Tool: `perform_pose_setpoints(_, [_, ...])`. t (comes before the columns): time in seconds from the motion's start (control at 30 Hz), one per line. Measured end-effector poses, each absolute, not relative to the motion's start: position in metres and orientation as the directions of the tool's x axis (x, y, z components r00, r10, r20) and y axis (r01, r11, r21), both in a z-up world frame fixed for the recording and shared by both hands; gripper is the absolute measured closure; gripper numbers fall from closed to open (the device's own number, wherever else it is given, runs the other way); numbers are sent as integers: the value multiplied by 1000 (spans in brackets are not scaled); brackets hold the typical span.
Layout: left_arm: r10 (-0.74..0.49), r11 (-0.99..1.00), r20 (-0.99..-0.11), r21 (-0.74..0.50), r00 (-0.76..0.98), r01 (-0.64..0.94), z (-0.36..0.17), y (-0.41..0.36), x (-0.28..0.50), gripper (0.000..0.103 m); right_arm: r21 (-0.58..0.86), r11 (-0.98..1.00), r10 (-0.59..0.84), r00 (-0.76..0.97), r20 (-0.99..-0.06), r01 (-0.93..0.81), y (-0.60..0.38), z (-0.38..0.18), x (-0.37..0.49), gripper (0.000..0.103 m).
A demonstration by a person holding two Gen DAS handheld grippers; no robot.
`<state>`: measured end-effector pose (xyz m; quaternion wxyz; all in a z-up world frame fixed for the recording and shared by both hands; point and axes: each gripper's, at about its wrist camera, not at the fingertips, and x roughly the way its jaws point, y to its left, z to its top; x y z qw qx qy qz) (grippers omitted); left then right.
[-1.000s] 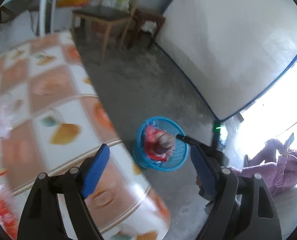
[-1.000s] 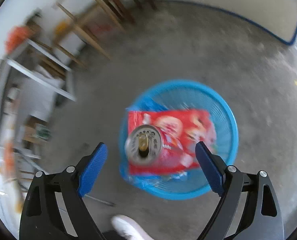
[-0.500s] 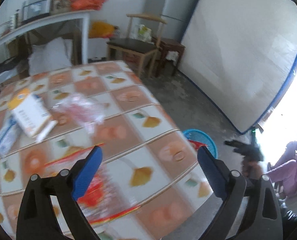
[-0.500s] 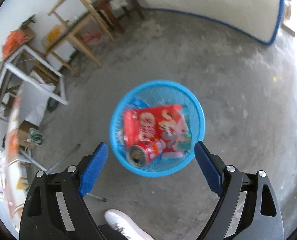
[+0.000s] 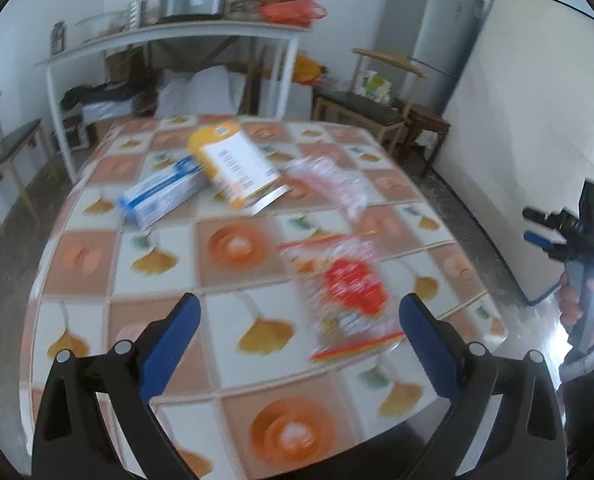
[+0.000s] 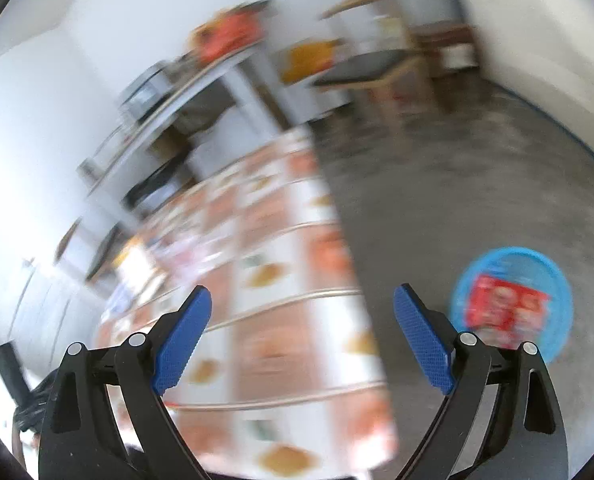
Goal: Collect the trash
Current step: 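Move both tools back over the table, then grasp the clear printed snack wrapper with the left gripper while the right grasps the clear plastic bag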
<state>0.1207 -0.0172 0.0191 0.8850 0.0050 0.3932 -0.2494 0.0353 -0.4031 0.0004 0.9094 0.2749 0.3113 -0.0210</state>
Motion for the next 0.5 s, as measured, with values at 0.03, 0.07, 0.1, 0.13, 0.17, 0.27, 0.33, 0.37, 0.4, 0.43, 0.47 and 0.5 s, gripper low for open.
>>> perform_pose_setpoints(0.03, [-434,879,-701,-192,566,436,16,-10,119,6,493,855,182,796,-578,162,-384,3,47,15])
perform_pose_setpoints(0.07, [-431,883,-703,-199,566,426,12,-3,118,6,500,857,219,787,-577,129,-371,4,54,15])
perform_pose_setpoints(0.1, [-431,885,-704,-209,564,415,8,3,116,6,509,856,263,773,-577,88,-355,3,63,15])
perform_pose_setpoints(0.13, [-435,886,-705,-226,560,404,3,9,116,6,515,855,298,759,-579,57,-341,2,70,15])
perform_pose_setpoints(0.17, [-441,887,-709,-250,551,389,-2,15,117,6,516,856,333,739,-586,24,-322,0,79,15])
perform_pose_setpoints(0.27, [-479,873,-707,-324,520,364,-15,23,119,6,499,866,381,689,-616,-33,-278,-10,98,18])
perform_pose_setpoints(0.33, [-531,845,-685,-388,499,367,-20,25,121,6,485,874,389,655,-648,-39,-256,-20,110,24])
perform_pose_setpoints(0.37, [-572,819,-666,-434,479,375,-24,24,124,6,484,875,390,643,-660,-34,-251,-23,113,30])
perform_pose_setpoints(0.4, [-611,791,-649,-475,454,385,-27,22,128,6,480,877,386,628,-676,-22,-247,-28,116,35])
perform_pose_setpoints(0.43, [-638,770,-638,-505,432,391,-29,19,130,6,469,883,373,614,-696,-5,-242,-34,120,38])
perform_pose_setpoints(0.47, [-666,745,-627,-539,404,394,-32,17,134,8,466,885,370,604,-706,3,-241,-39,121,45])
perform_pose_setpoints(0.5, [-700,714,-612,-580,368,393,-36,12,139,16,465,885,370,596,-712,6,-240,-41,123,54])
